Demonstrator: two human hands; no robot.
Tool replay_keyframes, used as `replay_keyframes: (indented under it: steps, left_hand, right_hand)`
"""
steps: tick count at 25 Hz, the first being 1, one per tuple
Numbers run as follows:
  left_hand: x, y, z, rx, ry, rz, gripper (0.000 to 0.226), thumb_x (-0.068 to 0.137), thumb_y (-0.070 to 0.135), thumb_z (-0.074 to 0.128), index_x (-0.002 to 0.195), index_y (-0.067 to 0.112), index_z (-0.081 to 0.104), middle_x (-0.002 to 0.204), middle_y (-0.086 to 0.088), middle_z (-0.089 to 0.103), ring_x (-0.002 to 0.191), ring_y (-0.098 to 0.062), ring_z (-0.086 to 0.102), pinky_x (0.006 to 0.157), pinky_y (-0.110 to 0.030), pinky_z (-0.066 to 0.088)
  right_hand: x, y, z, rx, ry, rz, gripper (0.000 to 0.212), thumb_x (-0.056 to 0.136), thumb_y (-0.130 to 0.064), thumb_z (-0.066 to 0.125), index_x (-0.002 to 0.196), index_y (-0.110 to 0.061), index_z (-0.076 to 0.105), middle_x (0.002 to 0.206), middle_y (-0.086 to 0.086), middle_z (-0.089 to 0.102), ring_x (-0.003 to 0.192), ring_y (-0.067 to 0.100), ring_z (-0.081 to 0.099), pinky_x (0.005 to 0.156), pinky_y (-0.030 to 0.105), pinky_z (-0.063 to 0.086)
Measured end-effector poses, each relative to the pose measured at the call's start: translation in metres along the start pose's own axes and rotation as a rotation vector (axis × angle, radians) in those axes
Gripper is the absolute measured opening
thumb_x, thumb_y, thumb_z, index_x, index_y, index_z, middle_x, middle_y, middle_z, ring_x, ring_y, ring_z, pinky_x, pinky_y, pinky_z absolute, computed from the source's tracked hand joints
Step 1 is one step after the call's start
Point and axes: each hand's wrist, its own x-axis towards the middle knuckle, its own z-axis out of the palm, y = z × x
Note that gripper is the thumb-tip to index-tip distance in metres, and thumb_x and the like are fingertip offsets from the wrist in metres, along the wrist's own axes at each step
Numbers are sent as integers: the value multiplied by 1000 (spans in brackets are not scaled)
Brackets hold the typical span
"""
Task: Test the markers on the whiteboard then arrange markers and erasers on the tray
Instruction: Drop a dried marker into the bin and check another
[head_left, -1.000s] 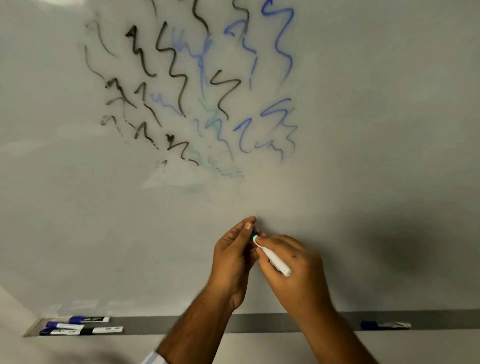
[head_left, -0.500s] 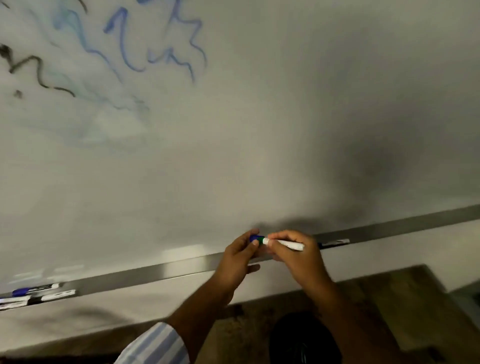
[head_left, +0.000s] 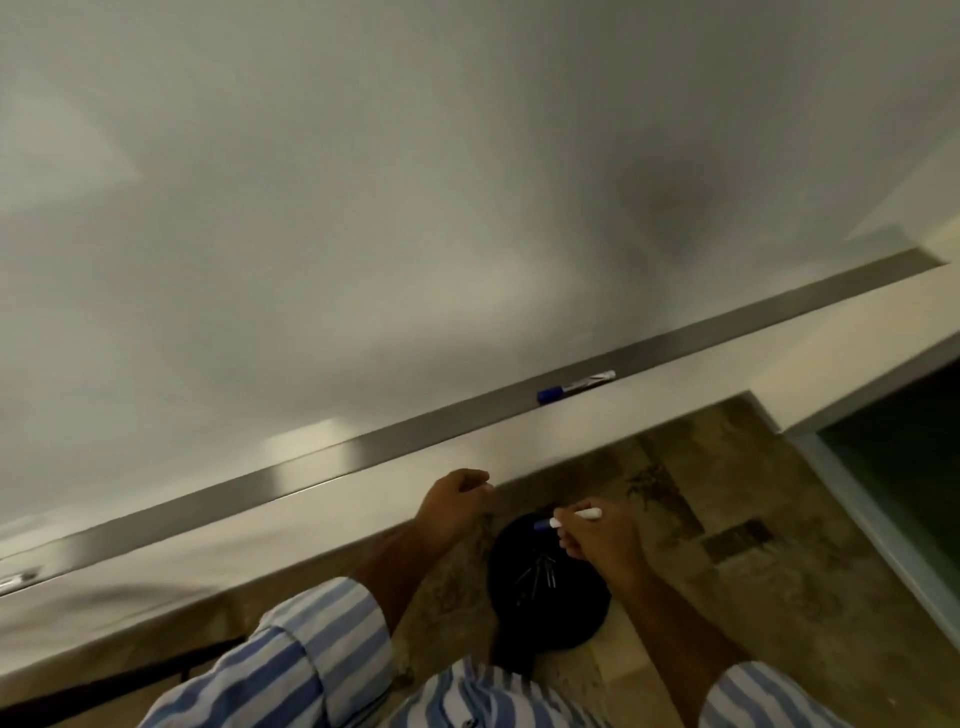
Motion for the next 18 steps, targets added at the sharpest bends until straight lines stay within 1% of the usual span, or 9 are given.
replay_keyframes:
  steps: [2, 5, 7, 9, 10, 11, 15, 16, 18]
  left_hand:
    - [2, -7, 6, 108, -45, -23, 24, 101, 31, 66, 122, 22, 71, 119, 6, 71, 109, -12, 67, 94, -31, 56]
    - [8, -14, 13, 266, -96, -16, 18, 104, 27, 64, 116, 17, 73, 112, 3, 71, 101, -11, 66, 89, -29, 53]
    - [10, -18, 15, 308, -123, -13, 16, 104, 21, 65, 116, 14, 72, 109, 2, 69, 91, -6, 63, 76, -18, 52]
    - [13, -19, 16, 321, -123, -18, 18, 103, 19, 67, 117, 11, 73, 107, 1, 68, 86, -1, 61, 65, -7, 49]
    - [15, -19, 15, 325, -115, -19, 19, 103, 20, 67, 118, 10, 74, 108, 2, 69, 85, 0, 61, 64, -5, 48]
    - [18, -18, 15, 324, -110, -17, 20, 103, 21, 67, 118, 11, 74, 108, 1, 70, 86, -1, 62, 67, -7, 49]
    - [30, -10, 16, 281, -99, -15, 22, 102, 27, 67, 118, 16, 76, 116, 0, 73, 106, -15, 68, 98, -32, 54]
    - [32, -6, 18, 262, -92, -17, 21, 102, 28, 67, 117, 18, 76, 117, 1, 74, 109, -15, 68, 101, -36, 55]
    - [35, 5, 22, 190, -69, -6, 15, 102, 26, 67, 115, 23, 74, 118, 4, 73, 110, -14, 68, 101, -36, 56]
  right_hand:
    - [10, 23, -4, -44, 7, 72, 23, 94, -16, 79, 86, 6, 75, 76, 24, 76, 61, 23, 67, 61, 36, 60]
    - [23, 44, -5, -114, -51, 97, 29, 89, -29, 84, 81, -2, 76, 73, 17, 77, 62, 25, 72, 69, 47, 65]
    - [28, 48, -4, -135, -60, 97, 31, 86, -32, 87, 82, -4, 75, 68, 14, 76, 61, 27, 73, 68, 52, 65]
    - [28, 41, -5, -109, -26, 100, 28, 87, -29, 87, 90, -6, 73, 73, 18, 77, 67, 31, 76, 70, 49, 66]
    - [26, 36, -7, -95, -13, 107, 25, 88, -27, 86, 93, -6, 73, 77, 19, 77, 69, 30, 77, 71, 46, 66]
    - [26, 33, -9, -83, -9, 110, 24, 90, -26, 85, 95, -6, 73, 80, 19, 78, 69, 28, 76, 71, 44, 66]
    - [28, 18, -14, -42, -17, 87, 23, 93, -26, 81, 91, -3, 75, 87, 18, 79, 65, 17, 71, 64, 32, 62]
    - [29, 12, -14, -28, -15, 85, 23, 94, -26, 81, 92, -3, 76, 87, 17, 79, 64, 15, 70, 62, 29, 60]
    - [31, -1, -14, 4, -8, 68, 21, 94, -24, 80, 93, -4, 77, 88, 17, 79, 66, 15, 70, 62, 28, 60]
